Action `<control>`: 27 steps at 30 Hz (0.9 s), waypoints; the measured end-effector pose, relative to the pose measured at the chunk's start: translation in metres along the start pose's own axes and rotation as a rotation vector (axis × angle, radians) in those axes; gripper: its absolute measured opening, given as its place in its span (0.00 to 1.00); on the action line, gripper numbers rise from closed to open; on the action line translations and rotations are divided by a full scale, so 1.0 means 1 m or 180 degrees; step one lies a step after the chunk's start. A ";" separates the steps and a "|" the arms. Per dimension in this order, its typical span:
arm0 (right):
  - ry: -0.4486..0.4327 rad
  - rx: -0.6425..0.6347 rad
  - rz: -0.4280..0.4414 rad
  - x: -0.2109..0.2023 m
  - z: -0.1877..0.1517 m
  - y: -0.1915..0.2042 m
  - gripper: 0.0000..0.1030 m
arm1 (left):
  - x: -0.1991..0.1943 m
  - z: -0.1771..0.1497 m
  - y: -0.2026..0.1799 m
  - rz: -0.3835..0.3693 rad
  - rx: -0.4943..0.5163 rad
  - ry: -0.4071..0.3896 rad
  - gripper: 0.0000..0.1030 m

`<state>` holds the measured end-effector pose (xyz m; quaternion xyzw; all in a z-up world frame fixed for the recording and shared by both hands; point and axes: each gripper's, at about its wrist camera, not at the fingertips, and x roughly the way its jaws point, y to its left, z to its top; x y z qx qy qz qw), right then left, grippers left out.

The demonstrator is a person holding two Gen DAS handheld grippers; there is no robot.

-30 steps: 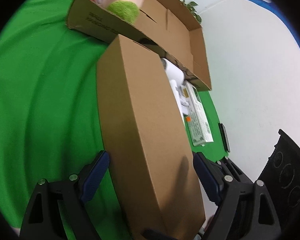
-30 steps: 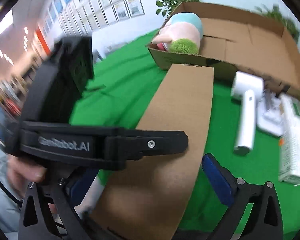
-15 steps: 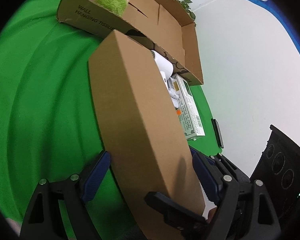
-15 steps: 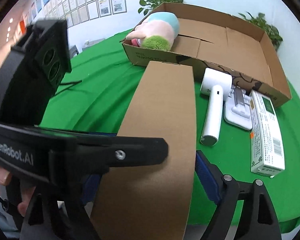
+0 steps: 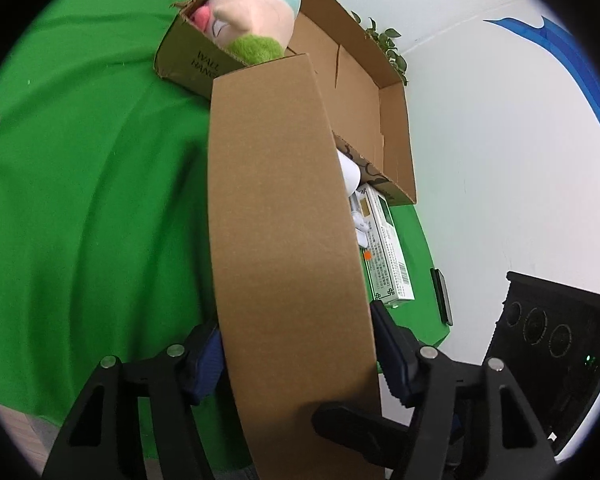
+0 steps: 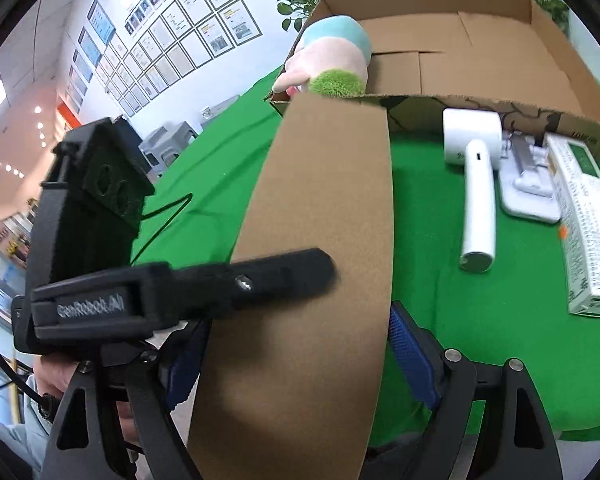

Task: Organize objects

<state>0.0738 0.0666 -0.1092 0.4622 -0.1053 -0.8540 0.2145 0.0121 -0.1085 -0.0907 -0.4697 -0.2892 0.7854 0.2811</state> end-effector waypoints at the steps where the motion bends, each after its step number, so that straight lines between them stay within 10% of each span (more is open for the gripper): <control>1: 0.0009 0.0008 0.0011 0.000 0.002 0.000 0.79 | -0.003 0.001 -0.002 0.0041 0.0015 -0.0033 0.62; 27: 0.0028 0.0147 0.0364 0.014 0.029 -0.025 0.97 | 0.009 0.012 -0.021 0.0378 0.0189 -0.0087 0.57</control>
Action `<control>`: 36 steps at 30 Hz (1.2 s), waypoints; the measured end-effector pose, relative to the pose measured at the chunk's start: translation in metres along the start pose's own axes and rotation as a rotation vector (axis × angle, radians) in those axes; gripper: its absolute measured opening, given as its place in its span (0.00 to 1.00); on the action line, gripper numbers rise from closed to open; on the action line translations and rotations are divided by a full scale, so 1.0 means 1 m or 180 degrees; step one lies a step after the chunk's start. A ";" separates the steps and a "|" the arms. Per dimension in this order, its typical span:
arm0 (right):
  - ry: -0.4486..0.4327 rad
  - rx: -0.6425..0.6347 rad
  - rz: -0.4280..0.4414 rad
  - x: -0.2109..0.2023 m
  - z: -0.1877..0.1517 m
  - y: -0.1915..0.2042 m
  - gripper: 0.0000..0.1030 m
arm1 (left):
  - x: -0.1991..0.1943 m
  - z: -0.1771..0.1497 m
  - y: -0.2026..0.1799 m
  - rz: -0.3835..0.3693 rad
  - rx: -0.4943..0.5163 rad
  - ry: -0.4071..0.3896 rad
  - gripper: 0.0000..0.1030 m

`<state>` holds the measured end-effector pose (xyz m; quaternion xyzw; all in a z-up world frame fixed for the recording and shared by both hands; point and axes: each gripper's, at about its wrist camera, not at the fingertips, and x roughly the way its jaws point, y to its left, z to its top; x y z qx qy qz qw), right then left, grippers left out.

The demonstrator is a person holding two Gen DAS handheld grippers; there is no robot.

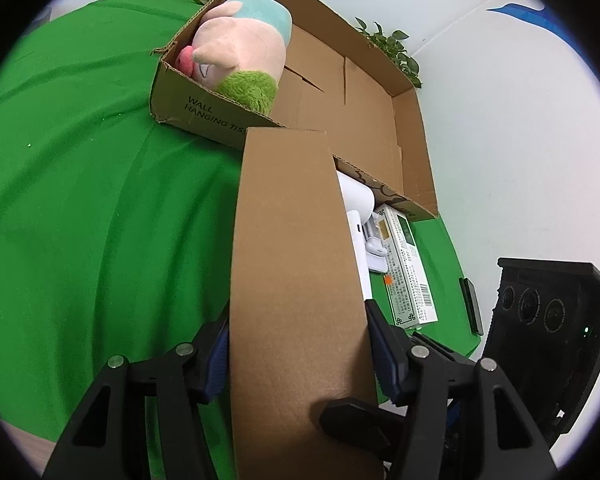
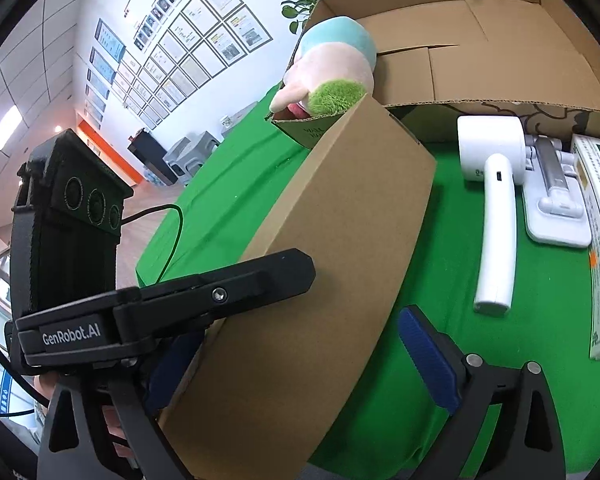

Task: Organize objects

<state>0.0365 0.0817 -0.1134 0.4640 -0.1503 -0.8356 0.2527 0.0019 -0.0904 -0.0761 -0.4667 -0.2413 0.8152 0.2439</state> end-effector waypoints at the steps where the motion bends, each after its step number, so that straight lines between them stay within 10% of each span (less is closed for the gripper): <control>1: 0.0013 0.0008 0.0012 0.001 0.001 -0.002 0.98 | 0.000 0.001 0.001 -0.0006 0.0006 0.0011 0.57; 20: 0.0052 0.0001 -0.0019 -0.017 -0.008 -0.013 0.85 | 0.019 0.001 -0.033 -0.0333 0.0186 0.0206 0.39; 28: 0.0003 -0.0301 -0.0462 -0.027 -0.002 0.007 0.87 | 0.031 -0.003 -0.065 -0.0656 0.0413 0.0267 0.39; 36: -0.0110 -0.0056 -0.0753 -0.049 -0.009 -0.030 0.79 | 0.043 -0.004 -0.083 -0.0380 0.0746 0.0247 0.39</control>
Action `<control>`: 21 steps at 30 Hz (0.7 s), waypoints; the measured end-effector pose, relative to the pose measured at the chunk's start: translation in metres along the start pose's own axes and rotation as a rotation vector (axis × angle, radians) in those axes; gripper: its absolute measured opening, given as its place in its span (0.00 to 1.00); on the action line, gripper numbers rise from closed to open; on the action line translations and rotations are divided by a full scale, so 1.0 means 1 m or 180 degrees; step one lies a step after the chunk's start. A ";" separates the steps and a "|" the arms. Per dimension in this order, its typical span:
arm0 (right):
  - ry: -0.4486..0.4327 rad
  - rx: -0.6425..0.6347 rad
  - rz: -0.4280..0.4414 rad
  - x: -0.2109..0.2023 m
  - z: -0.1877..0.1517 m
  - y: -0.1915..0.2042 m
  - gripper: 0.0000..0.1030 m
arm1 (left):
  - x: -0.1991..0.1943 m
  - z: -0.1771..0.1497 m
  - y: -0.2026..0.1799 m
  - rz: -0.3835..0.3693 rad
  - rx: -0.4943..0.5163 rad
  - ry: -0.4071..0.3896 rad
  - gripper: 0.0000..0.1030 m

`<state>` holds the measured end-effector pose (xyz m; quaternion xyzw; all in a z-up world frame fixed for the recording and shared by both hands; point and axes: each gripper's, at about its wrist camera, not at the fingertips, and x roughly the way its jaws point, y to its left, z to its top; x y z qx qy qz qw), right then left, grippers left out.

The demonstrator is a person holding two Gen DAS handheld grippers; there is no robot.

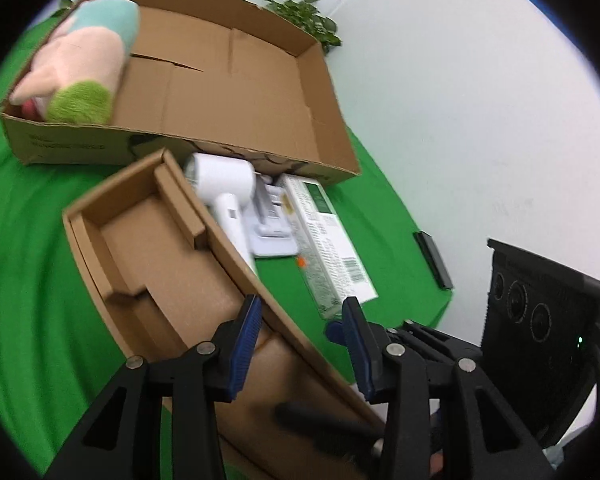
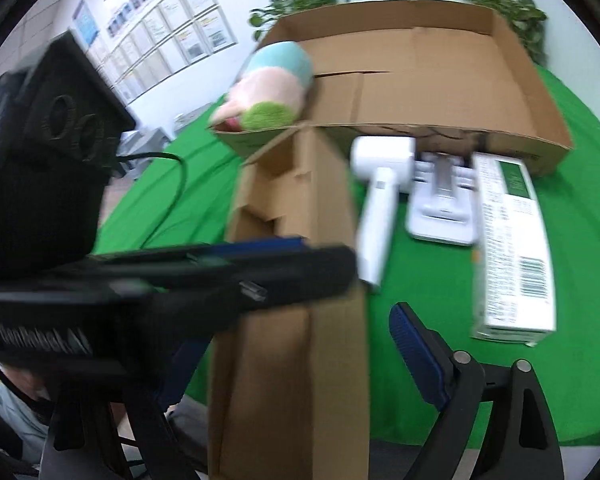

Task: Organize objects
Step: 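Lift the open brown box by its wall with the left gripper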

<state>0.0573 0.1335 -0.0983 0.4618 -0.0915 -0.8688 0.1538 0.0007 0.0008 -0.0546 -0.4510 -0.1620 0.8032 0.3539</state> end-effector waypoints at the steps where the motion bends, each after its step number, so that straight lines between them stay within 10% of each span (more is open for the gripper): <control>1: 0.0011 0.0027 0.0001 -0.001 -0.005 -0.005 0.71 | -0.004 -0.001 0.006 0.0072 -0.0030 -0.0020 0.39; 9: -0.0022 -0.0111 -0.0075 -0.002 -0.008 -0.006 0.21 | -0.032 -0.015 0.042 0.0497 -0.0279 -0.0196 0.40; 21: 0.0184 -0.0034 0.0232 0.027 -0.014 0.024 0.22 | -0.041 -0.026 0.068 0.0763 -0.0505 -0.0117 0.39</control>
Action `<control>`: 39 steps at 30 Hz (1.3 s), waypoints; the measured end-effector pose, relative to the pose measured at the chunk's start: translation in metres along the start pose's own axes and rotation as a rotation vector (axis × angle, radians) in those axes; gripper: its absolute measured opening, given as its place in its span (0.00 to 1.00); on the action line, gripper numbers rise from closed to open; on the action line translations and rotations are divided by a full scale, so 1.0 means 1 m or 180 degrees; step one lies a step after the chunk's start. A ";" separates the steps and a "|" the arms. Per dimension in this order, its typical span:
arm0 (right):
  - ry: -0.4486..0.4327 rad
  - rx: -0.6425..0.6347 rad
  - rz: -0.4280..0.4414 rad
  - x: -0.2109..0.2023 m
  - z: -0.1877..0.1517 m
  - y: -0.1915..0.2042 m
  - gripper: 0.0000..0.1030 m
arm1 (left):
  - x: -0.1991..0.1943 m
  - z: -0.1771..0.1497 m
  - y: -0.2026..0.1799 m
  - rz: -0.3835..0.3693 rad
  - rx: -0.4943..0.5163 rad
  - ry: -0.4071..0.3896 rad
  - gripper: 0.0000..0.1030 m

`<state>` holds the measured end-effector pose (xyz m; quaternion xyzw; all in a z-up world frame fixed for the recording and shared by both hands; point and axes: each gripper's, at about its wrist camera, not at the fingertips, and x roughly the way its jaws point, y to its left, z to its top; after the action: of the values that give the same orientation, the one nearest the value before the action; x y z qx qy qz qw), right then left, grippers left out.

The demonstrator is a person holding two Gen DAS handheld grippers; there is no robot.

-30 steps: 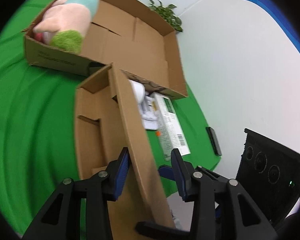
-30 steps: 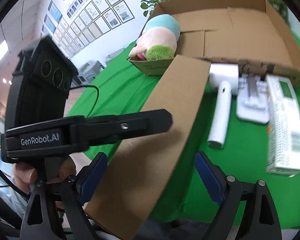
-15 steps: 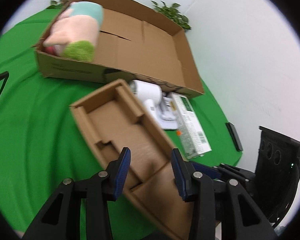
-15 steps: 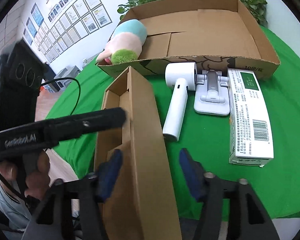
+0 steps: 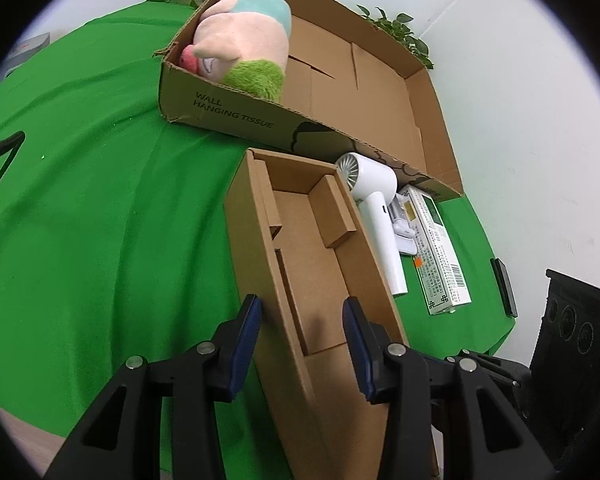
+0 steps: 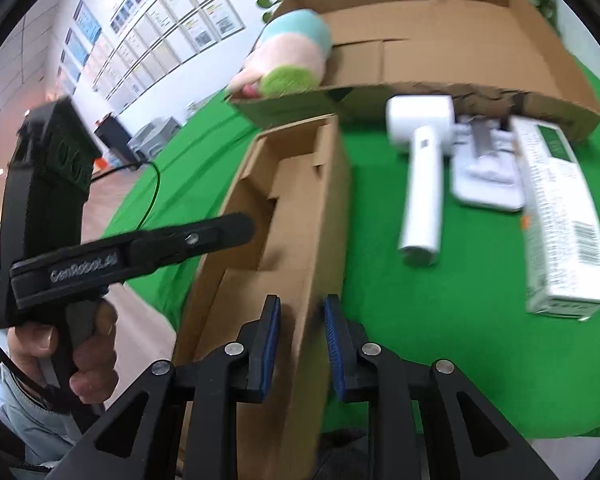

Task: Organize objects
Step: 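Lift the open brown box by its wall with the left gripper, then carry the brown box over the tray and lower it inside beside the plush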

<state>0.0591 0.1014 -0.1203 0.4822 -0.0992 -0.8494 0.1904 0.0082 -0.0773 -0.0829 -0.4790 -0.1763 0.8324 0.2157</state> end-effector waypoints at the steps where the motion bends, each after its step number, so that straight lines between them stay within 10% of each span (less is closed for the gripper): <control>1: -0.0019 -0.0003 -0.0034 0.001 0.001 0.001 0.22 | 0.000 0.000 0.001 0.0003 0.0000 0.0002 0.39; 21: -0.0335 -0.0225 -0.0587 0.012 0.021 0.015 0.13 | -0.003 0.004 -0.019 0.0360 0.0319 -0.0143 0.17; 39: -0.1170 -0.0194 -0.0767 -0.063 0.076 0.004 0.11 | -0.031 0.080 -0.088 0.0198 0.0974 -0.0722 0.16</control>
<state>0.0244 0.1229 -0.0306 0.3217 -0.0482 -0.9422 0.0807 -0.0312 -0.0260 0.0218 -0.3489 -0.0560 0.9045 0.2389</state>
